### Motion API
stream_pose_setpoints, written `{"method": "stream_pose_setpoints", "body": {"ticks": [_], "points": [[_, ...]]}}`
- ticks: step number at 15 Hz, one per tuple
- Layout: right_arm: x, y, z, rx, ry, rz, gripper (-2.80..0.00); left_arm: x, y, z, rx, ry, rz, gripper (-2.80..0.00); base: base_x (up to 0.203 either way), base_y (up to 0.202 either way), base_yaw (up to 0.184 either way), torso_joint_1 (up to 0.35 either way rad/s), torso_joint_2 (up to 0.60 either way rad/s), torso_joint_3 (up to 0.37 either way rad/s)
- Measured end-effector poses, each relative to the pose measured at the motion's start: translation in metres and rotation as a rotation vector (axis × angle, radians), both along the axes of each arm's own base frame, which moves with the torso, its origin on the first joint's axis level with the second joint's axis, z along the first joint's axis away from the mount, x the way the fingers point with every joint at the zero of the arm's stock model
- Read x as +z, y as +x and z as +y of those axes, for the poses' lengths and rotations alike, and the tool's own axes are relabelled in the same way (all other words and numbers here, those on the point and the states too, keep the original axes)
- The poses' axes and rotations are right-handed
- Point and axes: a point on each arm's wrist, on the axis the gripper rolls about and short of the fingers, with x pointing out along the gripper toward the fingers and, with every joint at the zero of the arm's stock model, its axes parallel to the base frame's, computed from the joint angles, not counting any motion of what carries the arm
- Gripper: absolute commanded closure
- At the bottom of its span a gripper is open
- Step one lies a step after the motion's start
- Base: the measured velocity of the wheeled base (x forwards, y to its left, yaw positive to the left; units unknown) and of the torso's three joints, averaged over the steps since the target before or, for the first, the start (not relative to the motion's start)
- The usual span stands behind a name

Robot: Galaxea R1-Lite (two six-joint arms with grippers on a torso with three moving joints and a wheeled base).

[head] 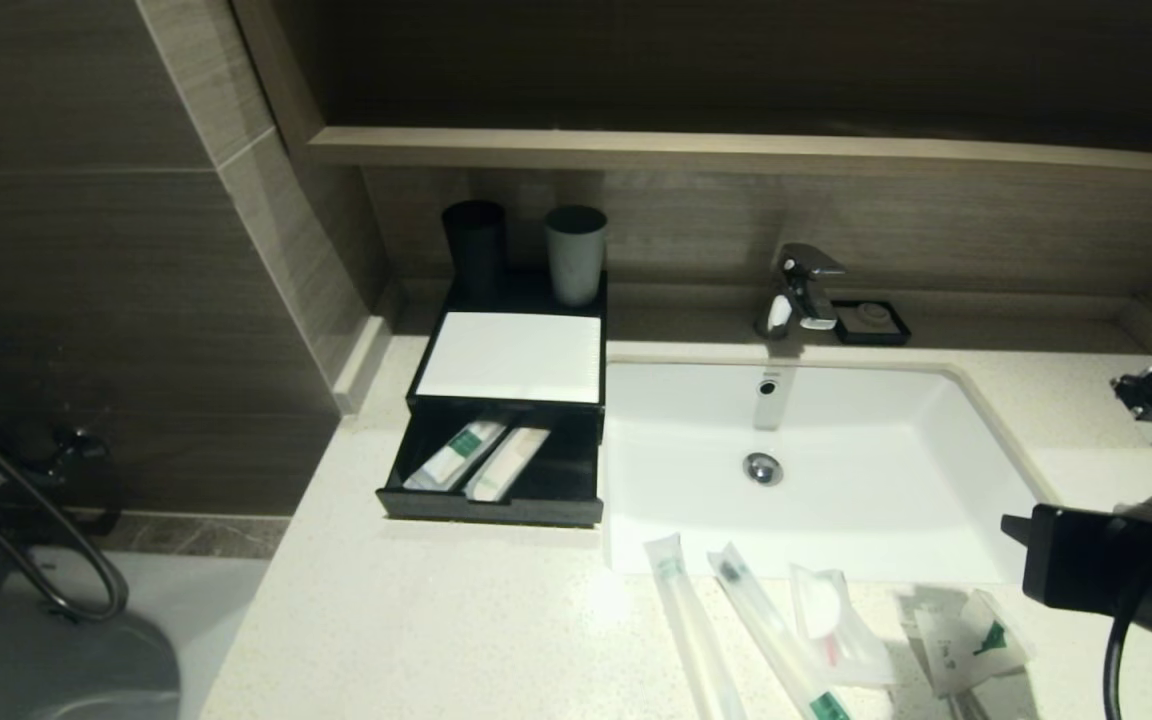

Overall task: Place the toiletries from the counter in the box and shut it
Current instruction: Pick up the bathroom toiletry

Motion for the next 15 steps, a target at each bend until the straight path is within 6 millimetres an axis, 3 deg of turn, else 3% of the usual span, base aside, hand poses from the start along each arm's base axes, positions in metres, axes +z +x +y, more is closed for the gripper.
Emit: {"method": "stream_pose_setpoints", "body": {"ticks": [6,11,15], "points": [[0.034,0.007,0.004,0.136,-0.109,-0.075,0.00,0.000,0.000,0.000,0.000,0.000,0.000,0.00,0.000,0.000,0.000,0.000,0.00,0.000],[0.062,-0.001,0.007,0.469,-0.019,0.090,0.00,0.000,0.000,0.000,0.000,0.000,0.000,0.00,0.000,0.000,0.000,0.000,0.00,0.000],[0.054,0.001,0.013,0.644,-0.037,0.281,0.00,0.000,0.000,0.000,0.000,0.000,0.000,0.00,0.000,0.000,0.000,0.000,0.00,0.000]]}}
